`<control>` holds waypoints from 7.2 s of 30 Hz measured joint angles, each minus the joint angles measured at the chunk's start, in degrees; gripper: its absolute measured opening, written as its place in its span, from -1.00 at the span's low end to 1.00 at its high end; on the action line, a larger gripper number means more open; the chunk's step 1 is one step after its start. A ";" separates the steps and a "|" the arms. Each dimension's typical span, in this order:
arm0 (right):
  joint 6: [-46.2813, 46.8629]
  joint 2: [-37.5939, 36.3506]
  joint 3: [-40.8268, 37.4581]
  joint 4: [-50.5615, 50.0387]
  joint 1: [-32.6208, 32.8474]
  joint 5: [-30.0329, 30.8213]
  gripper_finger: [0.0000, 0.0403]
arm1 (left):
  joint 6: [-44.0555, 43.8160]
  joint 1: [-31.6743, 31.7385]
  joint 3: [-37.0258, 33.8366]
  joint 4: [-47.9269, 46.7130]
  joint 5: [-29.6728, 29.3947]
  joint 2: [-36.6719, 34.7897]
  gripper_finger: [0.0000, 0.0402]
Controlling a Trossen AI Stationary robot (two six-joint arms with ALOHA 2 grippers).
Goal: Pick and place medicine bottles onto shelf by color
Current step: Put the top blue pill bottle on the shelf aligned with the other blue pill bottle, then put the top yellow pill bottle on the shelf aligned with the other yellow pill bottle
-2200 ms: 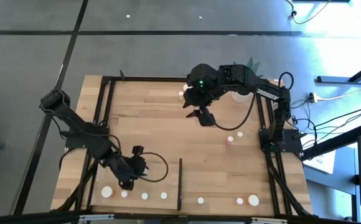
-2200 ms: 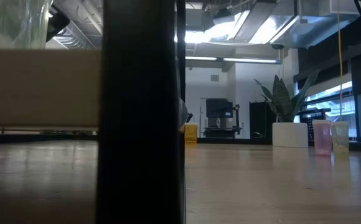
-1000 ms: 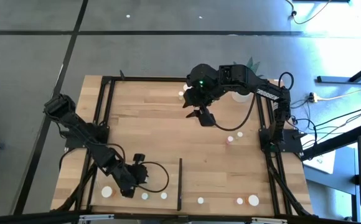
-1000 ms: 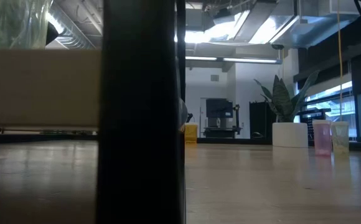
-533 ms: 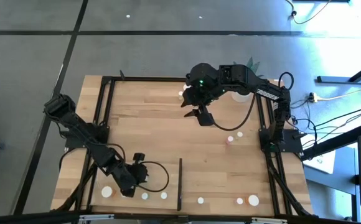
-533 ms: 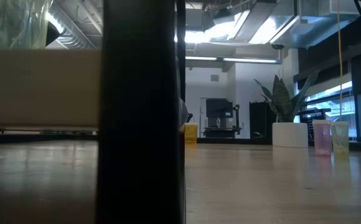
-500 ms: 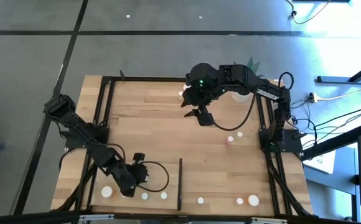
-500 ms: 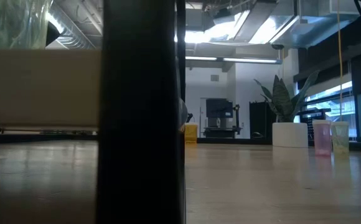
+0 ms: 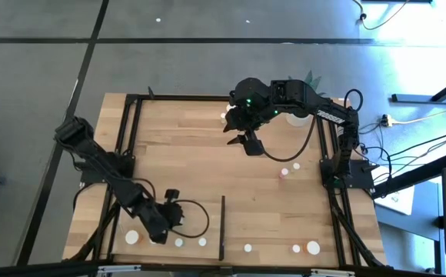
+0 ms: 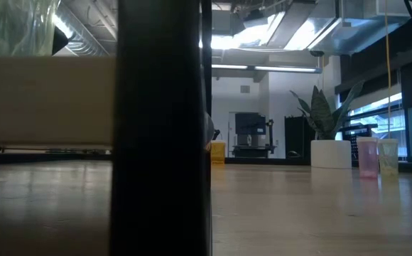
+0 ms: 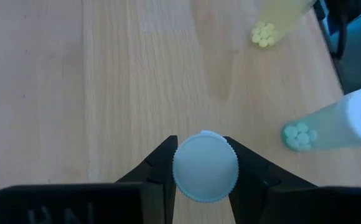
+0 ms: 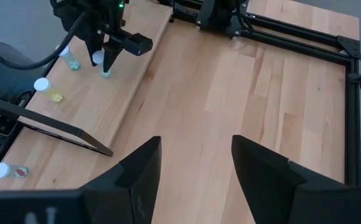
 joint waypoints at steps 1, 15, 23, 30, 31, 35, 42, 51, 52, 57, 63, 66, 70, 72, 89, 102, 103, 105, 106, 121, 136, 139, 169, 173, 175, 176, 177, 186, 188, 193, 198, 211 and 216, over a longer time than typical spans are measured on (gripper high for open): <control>-0.02 0.00 0.00 0.00 0.00 -0.02 -0.02 | 0.01 0.00 0.01 0.37 -0.26 0.37 -0.52; 0.00 0.00 0.00 0.03 0.00 0.00 -0.02 | -0.22 0.04 0.40 1.68 1.29 1.53 -0.52; 0.00 0.00 0.00 0.35 0.01 0.00 -0.02 | -0.34 0.00 2.29 -2.17 2.09 1.70 -0.52; 0.00 0.00 0.00 0.33 0.01 0.00 -0.02 | -0.34 0.03 2.29 -1.81 1.97 1.72 -0.52; 0.00 0.00 0.00 0.33 0.00 0.00 -0.02 | -0.34 0.02 2.29 -1.69 1.97 1.72 -0.52; 0.00 0.00 0.00 0.33 0.01 0.00 -0.02 | -0.34 0.00 2.29 -1.49 2.02 1.72 -0.52; 0.00 0.00 0.00 0.33 0.00 0.00 -0.02 | -0.04 0.00 2.29 -0.58 2.23 1.72 -0.52; 0.00 0.00 0.00 0.31 0.00 0.00 -0.02 | -0.04 0.02 2.32 -0.40 2.86 1.83 -0.51; 0.00 0.00 0.00 0.31 0.02 0.00 -0.02 | -0.04 0.02 2.34 -0.30 2.86 1.98 -0.51; 0.00 0.00 0.00 0.31 0.02 0.02 -0.02 | 0.08 0.06 2.34 -0.11 2.86 2.05 -0.48; 0.00 0.00 0.00 0.33 0.01 0.02 -0.02 | 0.18 0.15 2.34 -0.09 2.86 2.05 -0.47; 0.00 0.00 0.00 0.33 0.00 0.02 -0.02 | 0.14 0.15 2.36 -0.07 2.84 2.05 -0.45; 0.00 0.00 0.00 0.33 0.01 0.02 -0.02 | 0.03 0.15 2.36 -0.05 2.84 2.05 -0.40; 0.00 0.00 0.00 0.33 0.00 0.02 -0.02 | 0.02 0.15 2.38 0.07 2.84 2.05 -0.37; 0.00 0.00 0.00 0.35 0.00 0.02 -0.02 | -0.43 0.13 2.40 0.52 3.59 2.03 -0.05; 0.00 0.00 0.00 0.37 0.02 0.02 -0.02 | -0.12 0.11 2.40 0.52 4.13 1.86 0.17; 0.00 0.00 0.00 0.35 0.02 0.02 -0.02 | -0.06 0.13 2.40 0.52 4.11 1.76 0.17; 0.00 0.00 0.00 0.37 0.00 0.02 -0.02 | 0.07 0.13 2.40 0.51 4.11 1.46 0.17; 0.00 0.00 0.00 0.36 0.02 0.02 -0.02 | 0.50 0.13 2.44 0.52 4.11 1.36 0.17; 0.00 0.00 0.00 0.37 0.00 0.02 -0.02 | 3.12 0.63 8.82 -8.14 4.07 1.18 0.17; 0.00 0.00 0.00 0.37 0.02 0.00 -0.02 | 7.15 4.72 17.03 -18.68 1.19 0.76 0.16; 0.00 0.00 0.00 0.37 0.02 0.02 -0.02 | 7.07 7.41 17.05 -24.42 1.12 -0.84 0.16; 1.89 0.00 0.00 -5.96 -1.73 8.45 -0.02 | 27.07 50.06 17.03 -30.23 8.95 -11.48 0.16; 3.97 0.00 0.00 -8.93 -3.88 10.79 -0.02 | 27.05 54.51 13.85 -22.07 9.14 -11.13 0.16; 4.07 0.00 0.00 -9.86 -5.28 10.93 -0.02 | 28.14 55.66 11.16 -14.20 9.40 -11.08 0.16; 4.04 0.00 0.00 -10.11 -6.01 10.97 -0.02 | 28.86 56.19 10.03 -11.19 9.46 -11.08 0.16; 4.02 0.00 0.00 -10.43 -6.76 10.97 -0.02 | 29.95 56.71 9.13 -8.32 9.42 -11.08 0.16; 3.43 0.00 0.00 -13.16 -13.34 11.08 -0.02 | 36.01 57.59 -3.45 19.17 9.79 -11.08 0.16; 3.21 0.00 0.00 -13.22 -14.34 11.10 -0.02 | 37.38 57.59 -6.32 23.94 9.79 -11.08 0.16; 2.00 0.00 0.00 -13.57 -15.60 11.05 -0.02 | 37.02 57.35 -13.54 36.29 9.99 -11.08 0.16; -0.95 0.00 0.00 -13.75 -15.72 6.88 -0.02 | 32.88 57.37 -17.95 44.07 9.94 -11.08 0.16; -3.50 0.00 0.00 -8.15 -15.72 1.49 -0.02 | 33.02 53.57 -18.60 57.08 2.14 -2.80 0.16; -3.21 0.00 0.00 -8.09 -15.72 1.49 -0.02 | 29.96 55.29 -18.60 64.34 -3.84 2.39 0.16</control>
